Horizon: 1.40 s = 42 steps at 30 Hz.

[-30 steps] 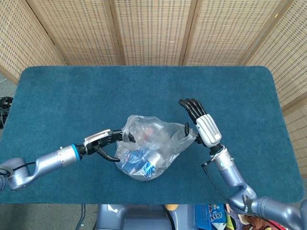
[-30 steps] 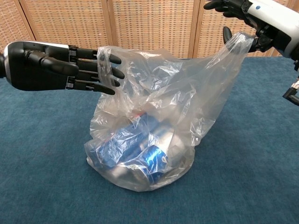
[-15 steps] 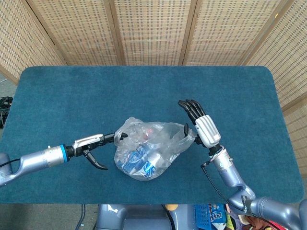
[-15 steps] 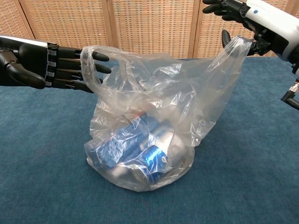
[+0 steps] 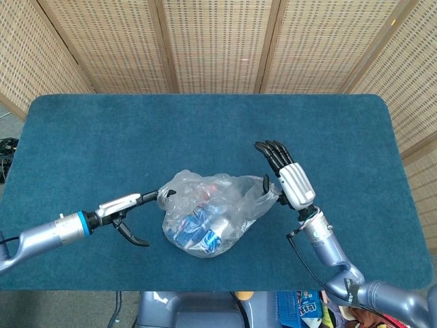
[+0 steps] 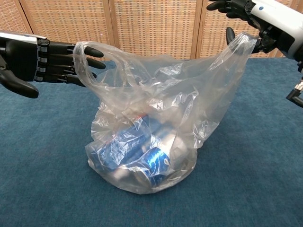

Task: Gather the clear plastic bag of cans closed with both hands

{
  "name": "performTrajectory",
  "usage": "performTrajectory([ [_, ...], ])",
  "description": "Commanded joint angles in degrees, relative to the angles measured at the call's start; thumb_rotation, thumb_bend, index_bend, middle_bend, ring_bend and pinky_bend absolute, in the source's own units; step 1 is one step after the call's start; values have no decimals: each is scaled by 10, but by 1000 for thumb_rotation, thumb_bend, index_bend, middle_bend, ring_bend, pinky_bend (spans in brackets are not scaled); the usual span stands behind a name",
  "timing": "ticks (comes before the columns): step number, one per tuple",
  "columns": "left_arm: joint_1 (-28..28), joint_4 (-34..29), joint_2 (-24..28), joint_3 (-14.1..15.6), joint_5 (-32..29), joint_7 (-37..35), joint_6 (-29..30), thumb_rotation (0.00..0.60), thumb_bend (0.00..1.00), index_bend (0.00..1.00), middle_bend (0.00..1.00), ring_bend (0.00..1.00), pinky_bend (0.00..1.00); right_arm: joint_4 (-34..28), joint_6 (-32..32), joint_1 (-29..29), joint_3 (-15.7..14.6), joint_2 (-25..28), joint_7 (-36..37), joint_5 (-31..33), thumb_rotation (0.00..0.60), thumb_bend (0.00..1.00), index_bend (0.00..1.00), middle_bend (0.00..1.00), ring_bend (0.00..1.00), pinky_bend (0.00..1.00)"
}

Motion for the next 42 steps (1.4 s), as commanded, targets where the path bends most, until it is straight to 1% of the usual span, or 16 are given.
performTrajectory([
  [1,2,-34,-5,-27,-47,63,-27,600,139,0,0,0,0,-1,1,0,0,1,0,-1,600,833,0,114,0,0],
  [4,0,-39,-23,-45,-73,79,-41,600,139,0,0,0,0,-3,2,-1,-1,3,0,-3,600,833,0,114,0,0],
  [8,4,-24,-57,-65,-92,63,-32,600,139,0,0,0,0,-4,3,-2,-1,6,0,-4,600,835,0,114,0,0],
  [11,6,-6,-87,-76,-94,14,-15,600,139,0,0,0,0,-5,3,-2,-2,6,0,-5,600,836,0,114,0,0],
  [15,6,17,-119,-83,-92,-34,-1,600,138,0,0,0,0,-5,3,-2,-4,6,1,-7,600,834,0,114,0,0],
  [17,7,34,-140,-87,-92,-82,10,600,137,2,0,0,0,-5,4,-3,-5,5,2,-9,600,834,0,114,0,0],
  [19,7,49,-156,-89,-91,-102,16,600,139,14,0,0,0,-4,4,-3,-5,5,2,-10,600,833,0,114,0,0],
  [21,8,54,-172,-94,-96,-145,26,600,139,24,0,0,0,-3,4,-3,-6,5,2,-10,600,834,0,114,0,0],
  [25,5,69,-199,-101,-102,-178,28,600,135,45,0,0,0,-2,4,-3,-6,5,3,-10,600,834,0,114,0,0],
  [28,0,69,-211,-106,-108,-282,33,600,126,48,0,0,0,-1,4,-4,-8,6,5,-11,600,835,0,114,0,0],
  [30,-8,84,-220,-106,-106,-353,33,600,117,42,0,0,0,0,5,-5,-9,7,7,-12,600,836,0,114,0,0],
  [33,-21,104,-232,-105,-98,-406,29,600,105,29,0,0,0,0,5,-5,-9,9,9,-13,600,836,0,114,0,0],
  [37,-36,119,-246,-110,-101,-437,17,600,87,11,0,0,0,0,6,-5,-10,12,10,-16,600,836,0,114,0,0],
  [42,-43,105,-260,-137,-156,-416,-26,600,67,0,0,0,0,0,7,-6,-11,14,14,-17,600,838,0,114,0,0],
])
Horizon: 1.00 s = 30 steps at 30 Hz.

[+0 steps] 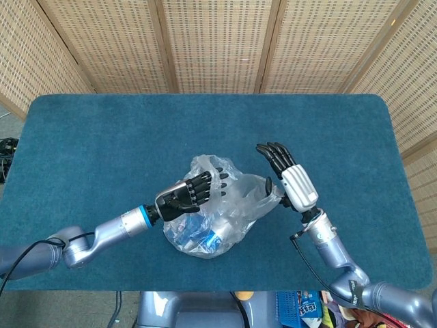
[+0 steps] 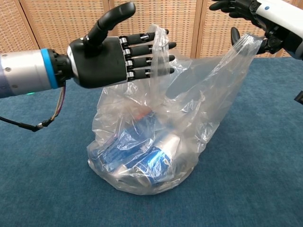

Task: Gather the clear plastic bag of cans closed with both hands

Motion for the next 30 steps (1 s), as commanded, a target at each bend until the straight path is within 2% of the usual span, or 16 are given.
performTrajectory([
  [1,-9,-11,-14,-24,-44,20,-34,600,65,0,0,0,0,1,1,-1,0,1,1,0,600,837,0,114,0,0],
  [8,-23,-9,-22,-40,-50,21,-60,600,61,1,0,0,0,-5,2,-1,0,7,1,-3,600,837,0,115,0,0],
  [11,-28,-7,-22,-41,-43,23,-64,600,66,44,11,6,1,-10,3,-1,1,11,-1,-5,600,838,0,115,0,0],
  [13,-29,-5,-20,-38,-36,23,-62,600,83,95,79,52,30,-11,3,0,2,12,-2,-4,600,837,0,115,0,0],
  [17,-28,3,-15,-28,-18,8,-52,600,208,308,341,250,182,-12,2,-1,3,14,-3,-1,600,839,0,115,0,0],
  [19,-26,12,-9,-17,1,-5,-36,600,315,422,450,332,243,-11,1,-1,3,16,-4,0,600,839,0,115,0,0],
  [22,-16,33,1,4,30,-32,1,600,426,528,544,412,311,-9,0,-1,5,17,-4,2,600,839,0,115,0,0],
  [27,15,90,14,48,81,-82,97,600,470,659,671,521,447,-7,-2,-2,5,16,-2,7,600,839,0,115,0,0],
  [29,30,127,20,69,100,-87,131,600,457,623,635,486,435,-6,-1,-3,4,14,-2,7,600,838,0,115,0,0],
  [30,35,139,22,76,101,-81,135,600,427,521,539,401,369,-6,-1,-3,3,14,-2,6,600,839,0,116,0,0],
])
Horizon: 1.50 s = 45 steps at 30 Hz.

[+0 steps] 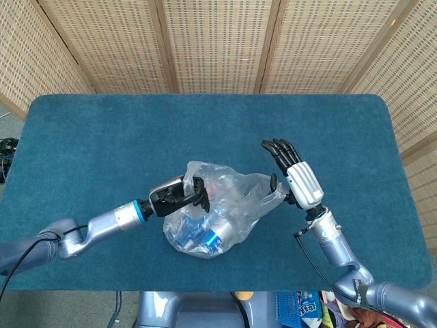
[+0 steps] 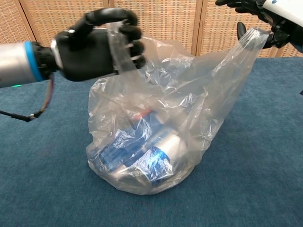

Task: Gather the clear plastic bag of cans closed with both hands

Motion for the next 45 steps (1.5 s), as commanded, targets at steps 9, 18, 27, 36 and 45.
performTrajectory([
  [9,19,35,9,44,22,23,24,600,188,0,0,0,0,2,0,2,-1,-4,-4,-4,600,840,0,115,0,0],
  [18,-12,13,-5,34,26,3,29,600,185,0,0,0,0,-19,1,2,0,9,2,-10,600,839,0,117,0,0],
  [27,-13,2,4,36,10,40,19,600,186,0,0,0,0,-82,-10,19,12,38,-29,-20,600,838,0,118,0,0],
  [36,-15,-25,21,35,9,73,30,600,186,0,0,0,0,-133,-37,44,32,46,-82,-9,600,839,2,118,0,0],
  [45,-9,-68,58,33,20,124,67,600,188,0,0,0,0,-173,-68,77,67,49,-132,22,600,839,2,118,0,0],
])
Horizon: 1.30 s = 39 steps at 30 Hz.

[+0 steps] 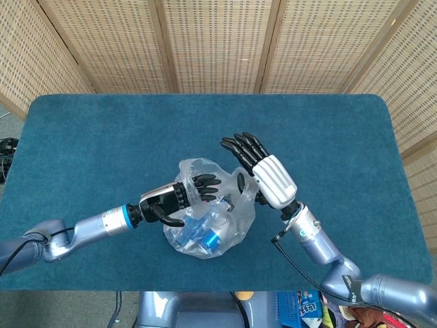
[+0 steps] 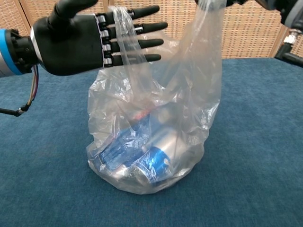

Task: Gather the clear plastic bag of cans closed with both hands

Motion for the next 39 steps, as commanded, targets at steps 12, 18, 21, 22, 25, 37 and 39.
performTrajectory([
  [12,1,-58,40,-2,11,66,17,600,186,5,0,0,0,-67,-16,30,41,-2,-55,50,600,839,2,121,0,0],
  [18,1,-70,40,-2,10,100,9,600,186,15,0,0,0,-82,-15,34,47,2,-67,57,600,838,2,122,0,0],
  [21,2,-77,38,-5,5,116,4,600,187,16,0,0,0,-91,-15,36,48,4,-73,58,600,840,2,122,0,0],
  [22,2,-80,37,-6,4,121,2,600,187,16,0,0,0,-93,-15,37,48,4,-76,59,600,840,2,122,0,0],
  [25,-2,-89,33,-9,1,143,-10,600,187,16,0,0,0,-102,-17,42,49,2,-84,60,600,839,2,122,0,0],
  [37,-7,-115,29,-13,-3,207,-38,600,187,34,0,4,0,-104,-28,59,60,-7,-120,90,600,839,2,122,0,0],
  [39,-4,-116,29,-15,-6,220,-37,600,186,46,3,4,0,-105,-30,60,60,-7,-118,95,600,838,2,122,0,0],
])
